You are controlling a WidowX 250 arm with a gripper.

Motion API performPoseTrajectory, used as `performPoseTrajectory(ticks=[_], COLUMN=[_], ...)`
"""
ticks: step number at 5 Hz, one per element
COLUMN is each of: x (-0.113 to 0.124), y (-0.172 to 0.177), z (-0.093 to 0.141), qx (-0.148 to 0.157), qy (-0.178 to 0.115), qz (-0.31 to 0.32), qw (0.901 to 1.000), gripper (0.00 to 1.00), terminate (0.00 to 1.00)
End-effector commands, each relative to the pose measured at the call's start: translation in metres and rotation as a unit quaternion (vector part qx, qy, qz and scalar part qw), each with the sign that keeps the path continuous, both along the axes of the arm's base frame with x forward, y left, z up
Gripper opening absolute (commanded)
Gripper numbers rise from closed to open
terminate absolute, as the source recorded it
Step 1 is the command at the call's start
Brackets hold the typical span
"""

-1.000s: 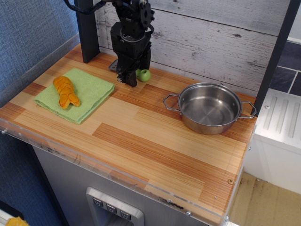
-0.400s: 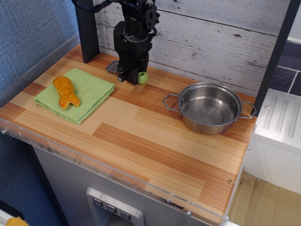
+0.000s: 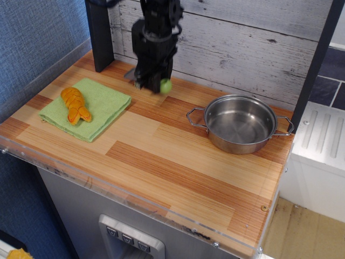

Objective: Take the spatula and place it below the green cloth.

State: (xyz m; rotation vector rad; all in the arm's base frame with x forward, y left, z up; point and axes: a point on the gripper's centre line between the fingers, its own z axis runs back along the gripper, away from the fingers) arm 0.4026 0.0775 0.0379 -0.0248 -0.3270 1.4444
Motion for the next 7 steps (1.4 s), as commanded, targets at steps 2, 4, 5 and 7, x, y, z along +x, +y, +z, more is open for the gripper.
performPoseTrajectory(ticks=[2,4,5,7], x=[-0.041,-0.102,-0.132,-0.147], y=[0.000,0.003,0.014,0.023], z=[0.094,0.081,0.068,0.040], qx=[0.018,0.030,0.028,0.027], qy=[-0.065,-0.044,-0.033,-0.010], qz=[-0.023,-0.036,-0.026,-0.012], qw=[0.9974,0.9980,0.9987,0.9995], gripper=[0.00,0.00,0.00,0.00], terminate=[0.00,0.00,0.00,0.00])
